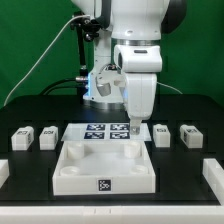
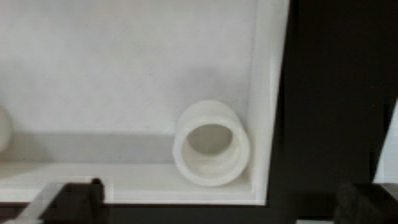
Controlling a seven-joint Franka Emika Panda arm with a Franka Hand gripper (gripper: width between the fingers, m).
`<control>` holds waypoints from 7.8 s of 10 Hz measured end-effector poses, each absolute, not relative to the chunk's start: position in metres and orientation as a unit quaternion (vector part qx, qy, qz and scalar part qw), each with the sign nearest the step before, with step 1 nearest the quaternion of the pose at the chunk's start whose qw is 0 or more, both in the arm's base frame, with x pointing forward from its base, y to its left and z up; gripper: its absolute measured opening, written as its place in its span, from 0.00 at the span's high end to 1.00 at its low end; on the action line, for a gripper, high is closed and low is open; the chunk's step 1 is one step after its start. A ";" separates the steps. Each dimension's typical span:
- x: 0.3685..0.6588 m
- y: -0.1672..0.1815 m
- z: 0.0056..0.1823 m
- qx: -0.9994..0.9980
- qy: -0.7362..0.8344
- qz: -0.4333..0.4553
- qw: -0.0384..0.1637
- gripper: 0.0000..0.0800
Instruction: Assemble one leg
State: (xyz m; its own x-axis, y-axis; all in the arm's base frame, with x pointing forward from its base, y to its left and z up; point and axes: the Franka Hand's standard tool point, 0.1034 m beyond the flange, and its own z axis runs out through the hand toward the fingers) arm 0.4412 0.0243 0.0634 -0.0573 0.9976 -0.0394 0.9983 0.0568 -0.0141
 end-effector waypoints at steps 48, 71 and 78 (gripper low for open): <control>0.503 0.063 0.013 0.711 0.703 0.005 -0.016 0.19; 0.456 0.160 0.061 0.994 0.105 0.002 -0.027 0.19; 0.422 0.158 0.046 0.958 0.050 -0.283 0.005 0.19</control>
Offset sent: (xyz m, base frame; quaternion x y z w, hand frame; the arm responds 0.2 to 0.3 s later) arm -0.0374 -0.0381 -0.0212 -0.0219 0.0263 -0.0986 0.9945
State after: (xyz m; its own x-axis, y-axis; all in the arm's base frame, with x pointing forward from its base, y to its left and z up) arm 0.4223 0.1585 0.0461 0.8342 0.0933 -0.5434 0.0985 -0.9949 -0.0196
